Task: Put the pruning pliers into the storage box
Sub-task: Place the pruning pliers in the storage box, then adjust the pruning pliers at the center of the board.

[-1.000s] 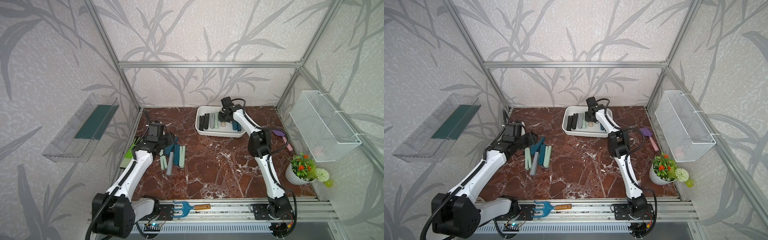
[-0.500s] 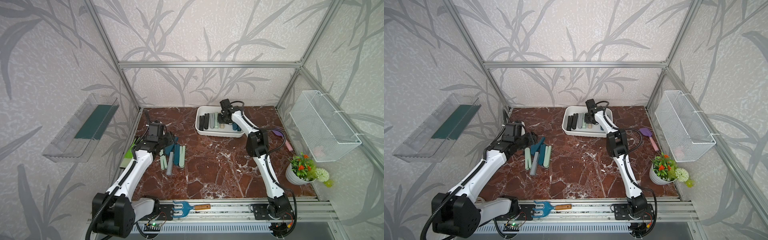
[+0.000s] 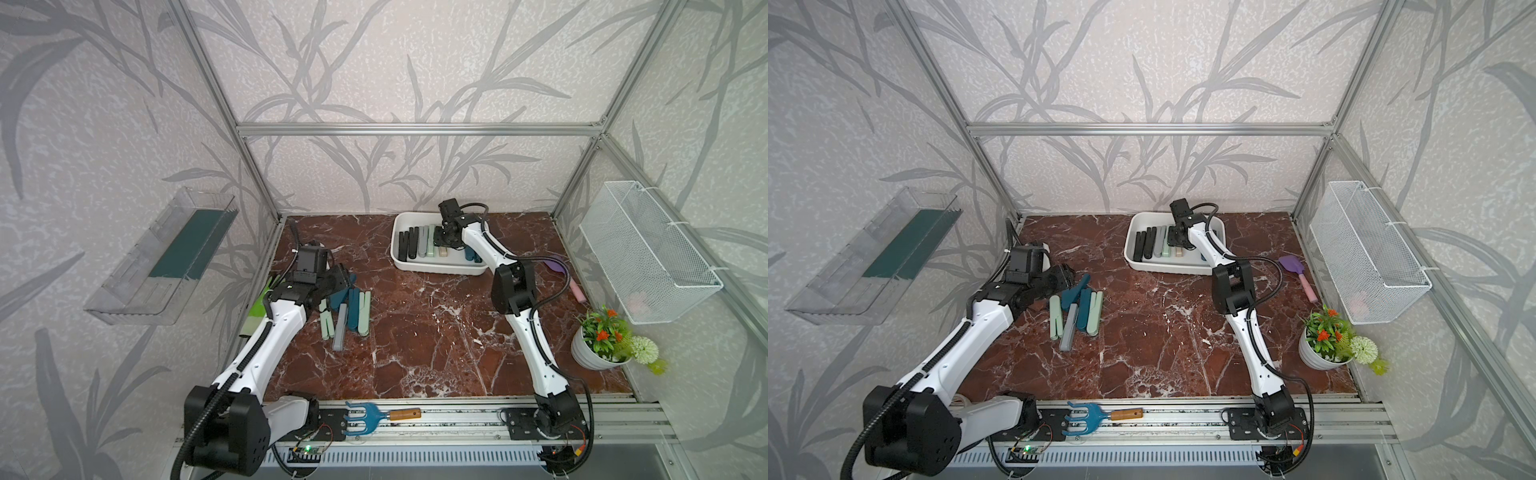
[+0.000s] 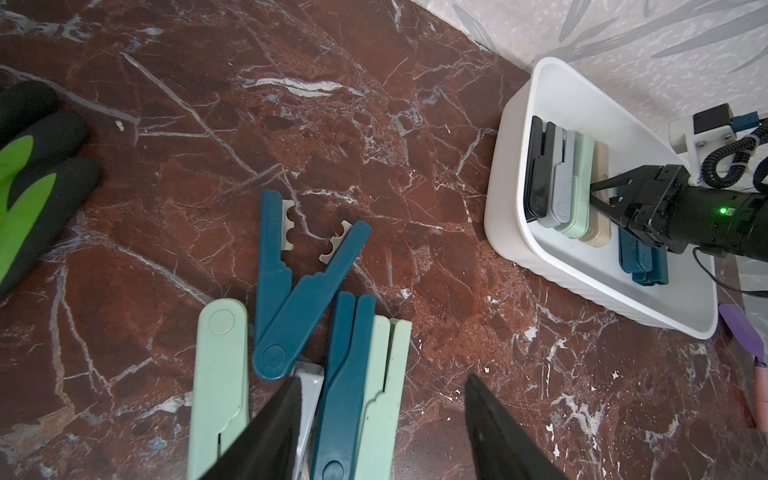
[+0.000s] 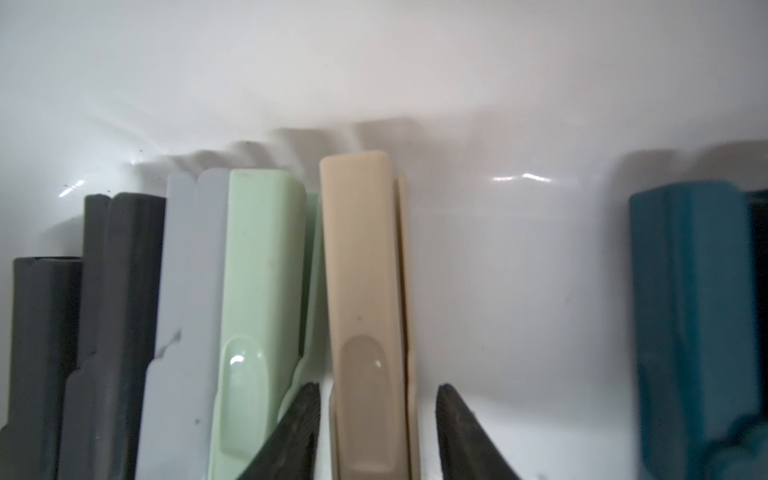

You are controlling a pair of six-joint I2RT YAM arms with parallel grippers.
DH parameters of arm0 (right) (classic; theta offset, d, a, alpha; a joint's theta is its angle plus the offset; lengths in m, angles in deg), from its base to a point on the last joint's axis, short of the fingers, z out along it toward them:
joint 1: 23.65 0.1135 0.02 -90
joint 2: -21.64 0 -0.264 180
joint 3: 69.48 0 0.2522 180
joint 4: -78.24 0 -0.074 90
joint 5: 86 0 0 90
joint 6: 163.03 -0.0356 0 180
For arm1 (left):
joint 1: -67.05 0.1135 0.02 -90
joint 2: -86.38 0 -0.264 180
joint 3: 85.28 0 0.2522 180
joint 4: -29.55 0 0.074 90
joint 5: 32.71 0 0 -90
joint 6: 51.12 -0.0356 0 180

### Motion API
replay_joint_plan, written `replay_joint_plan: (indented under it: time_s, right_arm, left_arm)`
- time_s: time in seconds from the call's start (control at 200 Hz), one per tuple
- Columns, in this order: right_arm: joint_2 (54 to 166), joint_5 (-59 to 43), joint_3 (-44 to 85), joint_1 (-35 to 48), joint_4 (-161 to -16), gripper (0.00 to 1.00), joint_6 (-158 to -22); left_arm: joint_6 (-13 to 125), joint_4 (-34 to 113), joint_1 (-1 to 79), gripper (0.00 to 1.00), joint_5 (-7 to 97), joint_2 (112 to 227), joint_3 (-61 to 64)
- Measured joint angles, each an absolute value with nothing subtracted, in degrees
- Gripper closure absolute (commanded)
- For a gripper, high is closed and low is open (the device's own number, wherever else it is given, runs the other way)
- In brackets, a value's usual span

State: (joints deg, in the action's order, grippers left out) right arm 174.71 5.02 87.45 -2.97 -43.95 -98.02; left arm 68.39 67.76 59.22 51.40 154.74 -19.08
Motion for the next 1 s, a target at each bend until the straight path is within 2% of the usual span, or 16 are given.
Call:
replay_joint_plan:
  time_s: [0.355,0.555,0.855,1.0]
  right_arm:
    - [173.6,6.1,87.5,-3.0,-43.8,0.46,-97.2]
    - [167.0,6.0,84.0,-3.0,-44.3,0.47,-96.1]
    - [139.5,5.0,49.2,-2.0,-60.3,0.47,-97.0]
    - [130.9,4.8,36.5,0.4,-66.2,0.47,-97.5]
  left_arm:
    - [66.8,70.1,56.4,0.37,52.6,155.6,-19.1]
    - [67.0,71.1,51.8,0.37,53.0,157.8,-19.8]
    - [72.0,71.7,40.5,0.38,54.9,162.5,-23.7]
    - [73.8,73.2,39.2,0.37,58.1,162.1,-24.7]
